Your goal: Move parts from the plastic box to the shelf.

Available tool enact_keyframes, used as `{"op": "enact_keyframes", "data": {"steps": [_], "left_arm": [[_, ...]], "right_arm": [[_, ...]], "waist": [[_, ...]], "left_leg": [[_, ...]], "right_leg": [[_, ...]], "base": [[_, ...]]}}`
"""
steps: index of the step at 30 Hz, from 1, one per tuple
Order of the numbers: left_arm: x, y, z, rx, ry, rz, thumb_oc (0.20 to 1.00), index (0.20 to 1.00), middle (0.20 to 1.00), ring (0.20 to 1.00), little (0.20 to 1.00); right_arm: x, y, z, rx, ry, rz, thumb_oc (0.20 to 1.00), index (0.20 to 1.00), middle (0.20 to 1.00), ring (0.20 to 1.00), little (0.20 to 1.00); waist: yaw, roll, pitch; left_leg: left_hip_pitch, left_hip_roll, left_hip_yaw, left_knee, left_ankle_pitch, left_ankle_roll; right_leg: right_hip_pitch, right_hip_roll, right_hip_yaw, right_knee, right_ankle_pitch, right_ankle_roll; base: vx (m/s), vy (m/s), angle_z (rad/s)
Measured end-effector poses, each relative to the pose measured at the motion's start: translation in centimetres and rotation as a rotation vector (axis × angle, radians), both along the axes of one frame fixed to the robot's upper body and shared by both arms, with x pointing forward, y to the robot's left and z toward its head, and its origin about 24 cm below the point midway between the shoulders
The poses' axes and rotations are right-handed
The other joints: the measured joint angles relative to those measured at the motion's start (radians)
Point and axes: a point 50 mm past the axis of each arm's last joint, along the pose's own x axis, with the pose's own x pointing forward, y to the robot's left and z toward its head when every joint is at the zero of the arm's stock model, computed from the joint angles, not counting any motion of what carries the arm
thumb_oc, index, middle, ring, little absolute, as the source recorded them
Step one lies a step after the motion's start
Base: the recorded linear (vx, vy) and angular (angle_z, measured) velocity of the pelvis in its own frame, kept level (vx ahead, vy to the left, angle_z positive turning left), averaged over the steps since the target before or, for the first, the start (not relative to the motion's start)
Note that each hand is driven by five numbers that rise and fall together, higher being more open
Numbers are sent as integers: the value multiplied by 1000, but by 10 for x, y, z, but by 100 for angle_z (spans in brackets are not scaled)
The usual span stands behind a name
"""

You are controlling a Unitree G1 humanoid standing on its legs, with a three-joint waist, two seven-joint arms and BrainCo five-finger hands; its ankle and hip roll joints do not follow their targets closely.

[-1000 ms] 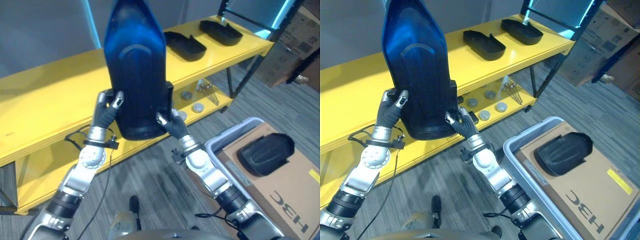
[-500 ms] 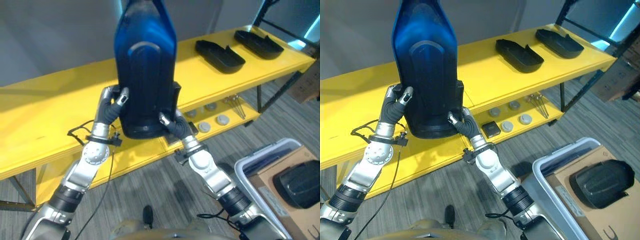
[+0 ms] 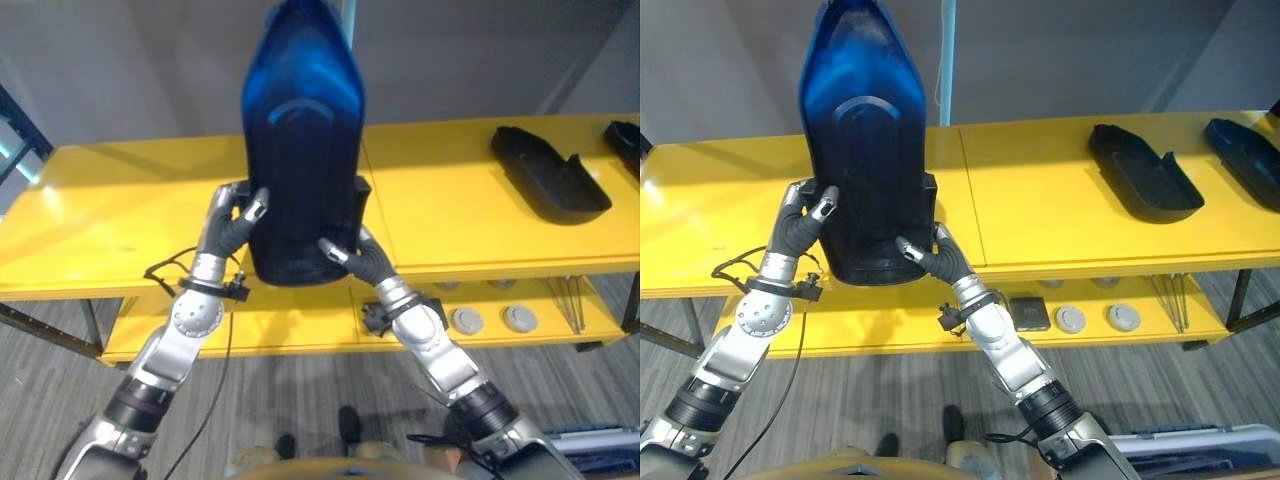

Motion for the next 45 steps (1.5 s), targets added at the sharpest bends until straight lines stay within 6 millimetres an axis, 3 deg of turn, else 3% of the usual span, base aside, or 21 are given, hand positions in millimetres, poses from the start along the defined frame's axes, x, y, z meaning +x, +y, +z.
{"op": "enact_keyframes", "data": {"steps": [7,8,9,10,11,12,14,19,25,29,32,35,39,45], "left_arm": [[-2,12,-1,75,-31,61,200,200,200,200,200],[9,17,-2,128,-39,93,200,200,200,200,200],[12,27,-4,143,-30,139,200,200,200,200,200],[12,36,-5,151,-22,184,200,200,200,200,200],[11,55,-5,183,-27,274,200,200,200,200,200],[13,64,-4,198,-30,317,200,200,200,200,200],[15,85,-11,220,5,423,200,200,200,200,200],[24,105,-24,235,78,519,200,200,200,200,200],[43,119,-17,43,119,562,200,200,200,200,200],[68,132,-18,-108,211,598,200,200,200,200,200],[80,147,-11,-119,247,654,200,200,200,200,200],[85,158,-17,-92,310,707,200,200,200,200,200],[95,176,-2,-41,346,789,200,200,200,200,200],[98,192,33,44,287,856,200,200,200,200,200]], "right_arm": [[-11,-11,2,74,33,69,1000,1000,1000,1000,1000],[-22,-33,-1,137,51,-2,1000,1000,1000,1000,1000],[-26,-44,-5,153,70,-51,1000,1000,1000,1000,1000],[-28,-53,-8,155,79,-91,1000,1000,1000,1000,1000],[-32,-71,-10,137,85,-165,1000,1000,1000,1000,1000],[-36,-82,-12,136,88,-212,1000,1000,1000,1000,1000],[-44,-91,-21,157,120,-278,1000,1000,1000,1000,1000],[-49,-70,-32,208,173,-222,1000,1000,1000,1000,1000],[-51,-64,-32,197,180,-184,1000,1000,1000,1000,1000],[-51,-57,-33,195,188,-155,1000,1000,1000,1000,1000],[-52,-54,-34,189,194,-138,1000,1000,1000,1000,1000],[-54,-48,-37,185,212,-109,1000,1000,1000,1000,1000],[-56,-31,-39,174,230,-27,1000,1000,1000,1000,1000],[-52,-31,-33,142,198,11,1000,1000,1000,1000,1000]], "waist": [[-28,19,10],[-86,14,16],[-100,12,17],[-111,15,17],[-113,44,17],[-119,60,20],[-127,53,20],[-154,30,8],[-205,25,1],[-234,25,-16],[-255,23,-17],[-273,17,-12],[-272,1,11],[-261,-5,65]], "left_leg": [[-43,28,7,1,-1,-30],[-95,53,152,16,-27,-37],[-100,76,237,12,-25,-40],[-90,95,275,10,-20,-38],[-59,130,298,-2,-10,-28],[-43,141,315,-22,5,-70],[-25,113,332,-27,16,-73],[-4,83,364,-27,6,-54],[-22,76,405,-28,5,-53],[-87,69,431,-27,18,-49],[-147,63,450,-28,31,-49],[-169,64,459,-30,36,-52],[-206,68,474,-30,47,-57],[-222,76,472,-28,52,-64]], "right_leg": [[-14,16,-53,2,-4,-27],[-21,-29,-148,2,-17,-57],[-21,-40,-159,2,-27,-51],[-26,-44,-160,1,-28,-48],[-35,-39,-164,1,-23,-38],[-33,-35,-167,1,-20,-27],[-26,-64,-160,-3,-13,3],[-15,-100,-139,-5,-4,36],[-56,-97,-100,-5,8,38],[-137,-98,-73,-5,41,34],[-208,-100,-52,-2,52,36],[-237,-94,-41,-5,62,37],[-282,-89,-31,-5,74,35],[-295,-81,-38,-2,81,28]], "base": [[-29,-48,29],[79,28,143],[122,8,140],[213,-2,31],[159,-5,5],[160,10,-1],[110,34,-14],[67,35,-14],[-6,40,-20],[-75,35,-22],[-56,12,-17],[-54,-8,-12],[-42,-29,-11],[-3,-30,0]]}}
